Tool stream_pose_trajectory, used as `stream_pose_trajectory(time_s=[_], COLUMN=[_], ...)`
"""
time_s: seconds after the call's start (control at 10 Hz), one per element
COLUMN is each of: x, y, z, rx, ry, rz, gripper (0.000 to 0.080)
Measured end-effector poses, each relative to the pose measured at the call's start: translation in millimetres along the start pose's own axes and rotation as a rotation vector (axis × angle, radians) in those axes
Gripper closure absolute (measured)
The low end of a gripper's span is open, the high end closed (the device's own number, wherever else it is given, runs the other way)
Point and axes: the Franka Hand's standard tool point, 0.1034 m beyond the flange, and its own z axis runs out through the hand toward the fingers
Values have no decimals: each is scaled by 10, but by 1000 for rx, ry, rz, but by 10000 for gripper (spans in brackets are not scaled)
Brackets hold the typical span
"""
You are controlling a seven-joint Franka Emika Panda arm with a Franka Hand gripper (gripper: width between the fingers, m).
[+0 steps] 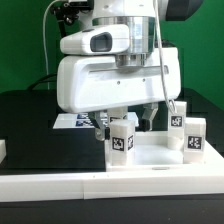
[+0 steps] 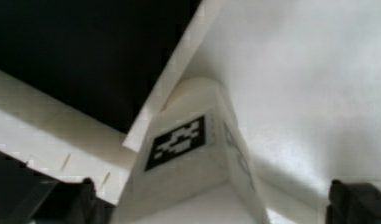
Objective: Assemble square table
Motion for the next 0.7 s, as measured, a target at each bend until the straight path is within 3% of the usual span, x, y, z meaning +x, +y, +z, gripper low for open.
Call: stream_pose_trajectory(time_s=[0.4,0.6,0.7], x=[-40,-53,-55], y=[108,116,118], z=[-39,-33,-33], rx=[-24,-24,-24], ry=[11,11,11], rz=[-243,-236,-236], gripper=[151,151,269])
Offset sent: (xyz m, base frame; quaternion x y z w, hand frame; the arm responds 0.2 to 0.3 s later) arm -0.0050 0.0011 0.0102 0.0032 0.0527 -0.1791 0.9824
